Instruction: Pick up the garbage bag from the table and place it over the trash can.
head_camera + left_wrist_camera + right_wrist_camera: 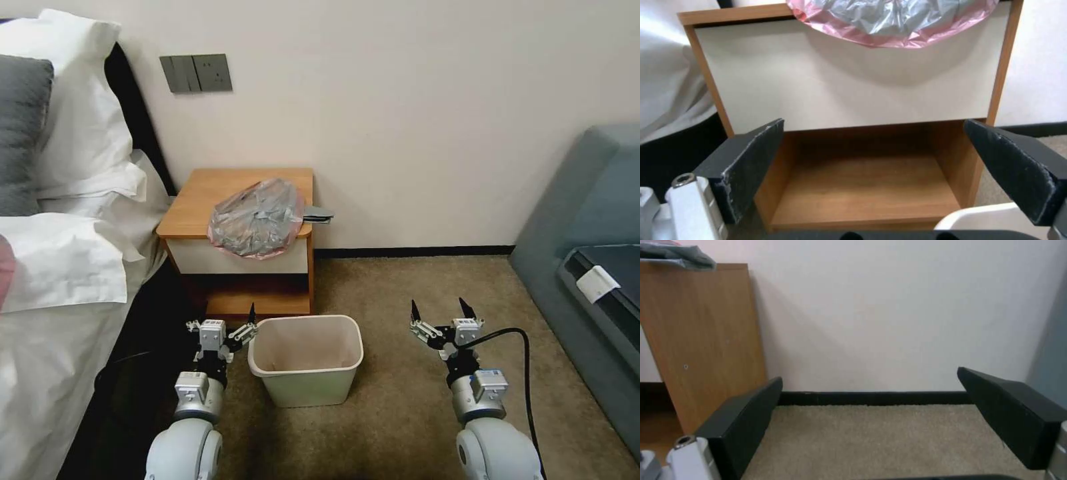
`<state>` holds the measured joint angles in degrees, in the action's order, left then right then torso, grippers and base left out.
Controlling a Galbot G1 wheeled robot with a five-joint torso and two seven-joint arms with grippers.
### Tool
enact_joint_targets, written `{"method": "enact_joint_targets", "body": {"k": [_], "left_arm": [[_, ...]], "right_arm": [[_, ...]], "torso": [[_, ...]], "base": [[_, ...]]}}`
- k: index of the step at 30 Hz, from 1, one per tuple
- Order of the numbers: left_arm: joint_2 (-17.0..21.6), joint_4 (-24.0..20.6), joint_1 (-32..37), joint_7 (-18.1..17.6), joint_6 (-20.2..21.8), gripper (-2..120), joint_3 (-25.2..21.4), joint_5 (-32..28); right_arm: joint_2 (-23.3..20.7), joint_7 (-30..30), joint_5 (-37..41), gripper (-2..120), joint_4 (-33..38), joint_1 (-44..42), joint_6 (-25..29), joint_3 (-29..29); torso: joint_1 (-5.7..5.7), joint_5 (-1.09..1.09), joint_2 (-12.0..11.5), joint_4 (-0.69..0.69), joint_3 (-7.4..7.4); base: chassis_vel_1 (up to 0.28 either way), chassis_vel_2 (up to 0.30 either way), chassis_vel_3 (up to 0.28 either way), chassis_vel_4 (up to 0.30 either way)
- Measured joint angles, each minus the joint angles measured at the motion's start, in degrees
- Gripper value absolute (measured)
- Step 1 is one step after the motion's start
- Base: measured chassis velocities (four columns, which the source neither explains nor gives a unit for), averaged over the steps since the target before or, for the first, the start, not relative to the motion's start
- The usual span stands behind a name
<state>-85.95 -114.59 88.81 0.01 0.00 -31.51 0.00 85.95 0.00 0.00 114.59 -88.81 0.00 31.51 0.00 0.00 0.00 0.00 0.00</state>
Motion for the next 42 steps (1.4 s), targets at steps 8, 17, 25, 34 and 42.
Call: {"method": "enact_joint_targets", "body": {"k": [8,17,25,34,42], "left_arm": [[0.00,0.00,0.00,0.00,0.00,100,0.00,0.00],[0.00,0.00,0.00,0.00,0.00,100,0.00,0.00],[0.00,0.00,0.00,0.00,0.00,100,0.00,0.00],[-0.11,-1.23,0.63,0.02,0.25,100,-0.64,-0.22],[-1.73,-12.11,6.24,-0.06,2.70,100,-6.77,-3.03]], "right_arm": [[0.00,0.00,0.00,100,0.00,0.00,0.00,0.00],[0.00,0.00,0.00,100,0.00,0.00,0.00,0.00],[0.00,0.00,0.00,100,0.00,0.00,0.00,0.00],[0.62,-0.18,0.01,100,3.43,-2.07,-0.40,0.03],[3.06,-1.22,0.23,100,16.03,-9.68,-2.46,0.48]], "torso": [[0.00,0.00,0.00,0.00,0.00],[0.00,0.00,0.00,0.00,0.00],[0.00,0.00,0.00,0.00,0.00],[0.00,-0.03,0.00,-0.01,0.00],[0.00,-0.01,0.00,0.00,0.00]], "base": [[0.000,0.000,0.000,0.000],[0.000,0.000,0.000,0.000],[0.000,0.000,0.000,0.000],[0.000,0.000,0.000,0.000],[0.000,0.000,0.000,0.000]]}}
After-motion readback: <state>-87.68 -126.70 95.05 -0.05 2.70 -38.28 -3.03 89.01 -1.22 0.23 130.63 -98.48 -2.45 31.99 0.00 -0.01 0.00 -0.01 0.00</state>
